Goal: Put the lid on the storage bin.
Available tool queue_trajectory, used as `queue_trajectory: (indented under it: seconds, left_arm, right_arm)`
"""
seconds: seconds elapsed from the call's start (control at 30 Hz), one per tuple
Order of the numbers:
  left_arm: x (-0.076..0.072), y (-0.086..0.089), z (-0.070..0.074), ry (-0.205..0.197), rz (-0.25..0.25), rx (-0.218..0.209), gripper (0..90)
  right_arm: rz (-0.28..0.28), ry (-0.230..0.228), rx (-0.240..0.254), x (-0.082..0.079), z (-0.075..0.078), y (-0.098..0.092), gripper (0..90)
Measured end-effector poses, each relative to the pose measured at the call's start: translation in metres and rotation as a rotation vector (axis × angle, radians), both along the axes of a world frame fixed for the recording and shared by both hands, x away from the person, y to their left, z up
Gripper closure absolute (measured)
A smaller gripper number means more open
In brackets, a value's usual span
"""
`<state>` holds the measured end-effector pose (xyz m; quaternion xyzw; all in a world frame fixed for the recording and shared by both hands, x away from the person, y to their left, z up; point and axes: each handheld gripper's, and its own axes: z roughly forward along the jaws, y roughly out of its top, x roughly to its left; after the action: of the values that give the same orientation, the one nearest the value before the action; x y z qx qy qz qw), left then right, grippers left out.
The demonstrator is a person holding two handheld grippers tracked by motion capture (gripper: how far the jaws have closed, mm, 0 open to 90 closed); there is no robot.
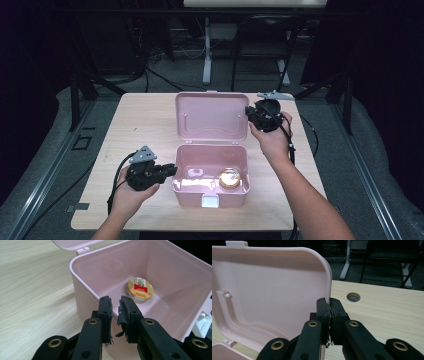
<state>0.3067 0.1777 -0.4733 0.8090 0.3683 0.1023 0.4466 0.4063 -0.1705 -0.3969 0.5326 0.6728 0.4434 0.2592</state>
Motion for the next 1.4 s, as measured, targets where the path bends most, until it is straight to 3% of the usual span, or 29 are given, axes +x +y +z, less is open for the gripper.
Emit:
queue_trajectory:
  seconds: [0.37,0.7,0.87,1.0,1.1,1.23,1.4]
  left_arm:
    - [-0.001,-0.001,0.0,0.002,0.005,0.0,78.7]
    - [0.002,0.0,0.001,0.004,0.005,0.006,78.3]
    - [0.009,0.002,0.006,-0.014,0.035,0.002,75.2]
    - [0.02,0.004,0.009,-0.014,0.055,-0.033,73.5]
    - [0.026,0.001,0.014,-0.047,0.075,-0.001,71.7]
    - [0.033,-0.002,0.023,-0.096,0.102,-0.009,67.2]
    - [0.046,-0.001,0.036,-0.123,0.129,-0.019,63.3]
  right_arm:
    - [0.012,-0.056,-0.007,-0.013,-0.001,-0.001,87.3]
    - [0.018,-0.079,0.01,-0.023,-0.002,-0.003,87.3]
    - [0.018,-0.089,0.012,-0.024,-0.003,-0.003,87.3]
    - [0.021,-0.09,0.012,-0.024,-0.003,-0.004,87.2]
    - [0.021,-0.092,0.013,-0.024,-0.003,-0.004,87.2]
    - [0.022,-0.092,0.016,-0.024,-0.003,-0.004,87.1]
    - [0.025,-0.093,0.015,-0.024,-0.003,-0.004,87.1]
